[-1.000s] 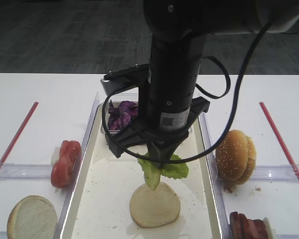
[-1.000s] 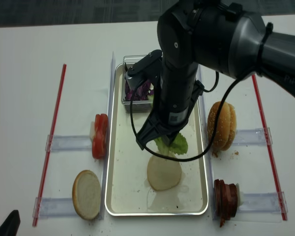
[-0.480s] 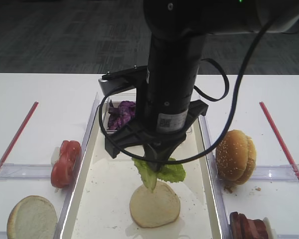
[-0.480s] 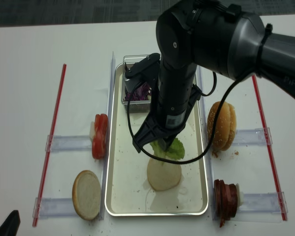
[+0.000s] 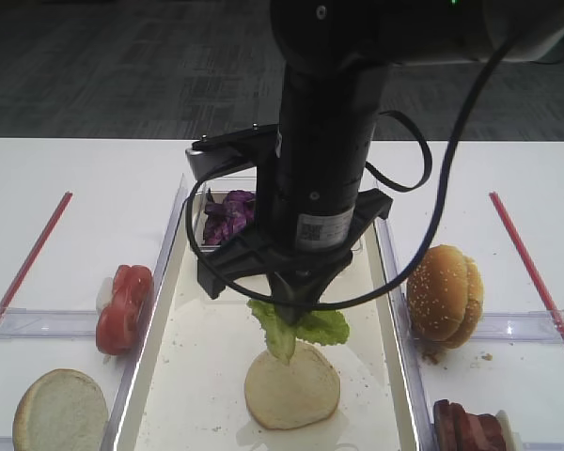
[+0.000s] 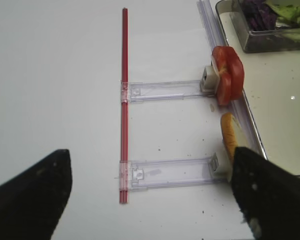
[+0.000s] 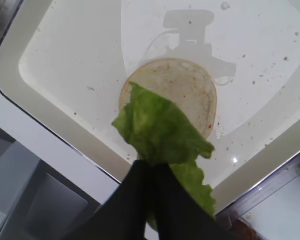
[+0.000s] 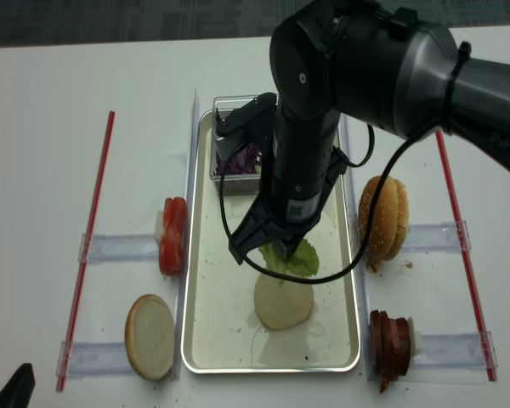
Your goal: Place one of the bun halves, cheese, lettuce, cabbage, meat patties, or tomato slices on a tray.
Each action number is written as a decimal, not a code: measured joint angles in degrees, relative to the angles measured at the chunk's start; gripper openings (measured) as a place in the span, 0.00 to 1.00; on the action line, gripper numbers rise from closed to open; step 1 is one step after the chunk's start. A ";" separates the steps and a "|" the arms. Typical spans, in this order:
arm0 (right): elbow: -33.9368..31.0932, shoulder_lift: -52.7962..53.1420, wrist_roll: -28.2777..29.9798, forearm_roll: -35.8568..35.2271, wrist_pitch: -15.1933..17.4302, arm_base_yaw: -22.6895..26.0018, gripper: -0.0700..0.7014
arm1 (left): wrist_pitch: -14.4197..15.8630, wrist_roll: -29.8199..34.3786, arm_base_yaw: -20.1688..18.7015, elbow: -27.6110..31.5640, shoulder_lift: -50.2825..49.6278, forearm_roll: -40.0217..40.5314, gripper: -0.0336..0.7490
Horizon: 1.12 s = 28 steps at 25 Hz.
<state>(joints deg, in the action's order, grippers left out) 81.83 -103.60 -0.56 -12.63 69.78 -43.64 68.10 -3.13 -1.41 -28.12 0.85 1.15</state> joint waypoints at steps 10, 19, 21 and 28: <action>0.00 0.00 0.00 0.00 0.00 0.00 0.71 | 0.00 0.00 0.00 0.00 0.00 0.00 0.81; 0.00 0.00 0.01 0.00 0.00 0.00 0.78 | 0.00 0.00 0.00 0.00 0.00 0.00 0.81; 0.00 0.00 0.01 0.00 0.00 0.00 0.78 | 0.00 0.00 0.00 0.00 0.00 0.00 0.81; 0.00 0.00 0.01 0.00 0.04 0.00 0.78 | 0.00 0.00 0.00 0.00 0.00 0.00 0.81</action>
<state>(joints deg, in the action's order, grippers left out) 81.83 -103.60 -0.55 -12.63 69.81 -43.64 68.10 -3.13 -1.41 -28.12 0.85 1.15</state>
